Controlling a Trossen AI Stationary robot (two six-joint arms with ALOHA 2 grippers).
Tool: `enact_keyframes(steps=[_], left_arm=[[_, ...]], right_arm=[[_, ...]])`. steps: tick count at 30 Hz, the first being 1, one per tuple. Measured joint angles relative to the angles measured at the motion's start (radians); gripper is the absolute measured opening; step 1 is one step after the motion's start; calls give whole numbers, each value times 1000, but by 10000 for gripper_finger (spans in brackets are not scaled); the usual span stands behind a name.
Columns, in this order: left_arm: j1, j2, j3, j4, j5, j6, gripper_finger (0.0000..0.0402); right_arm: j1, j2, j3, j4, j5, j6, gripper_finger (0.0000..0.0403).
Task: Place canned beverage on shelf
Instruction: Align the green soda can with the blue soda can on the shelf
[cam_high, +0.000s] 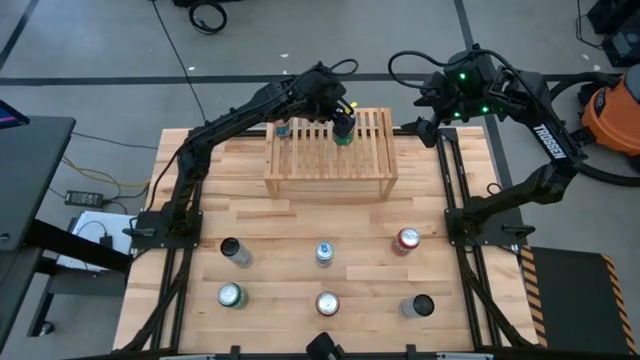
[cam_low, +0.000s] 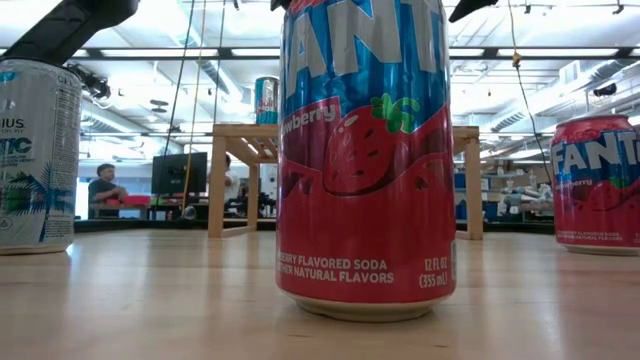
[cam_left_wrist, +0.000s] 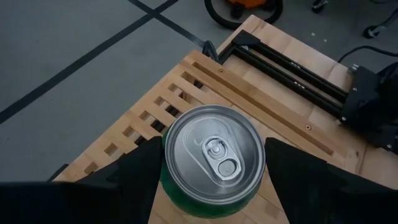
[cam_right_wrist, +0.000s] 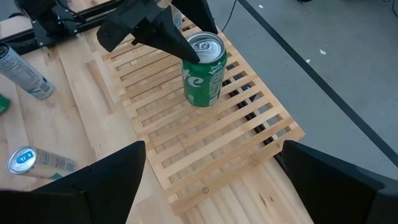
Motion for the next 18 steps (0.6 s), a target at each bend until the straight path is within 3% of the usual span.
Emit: enact_keyframes(steps=[18], left_arm=[[1, 12, 1, -9, 5, -15, 279]], right_arm=[[0, 0, 0, -1, 0, 0, 387]])
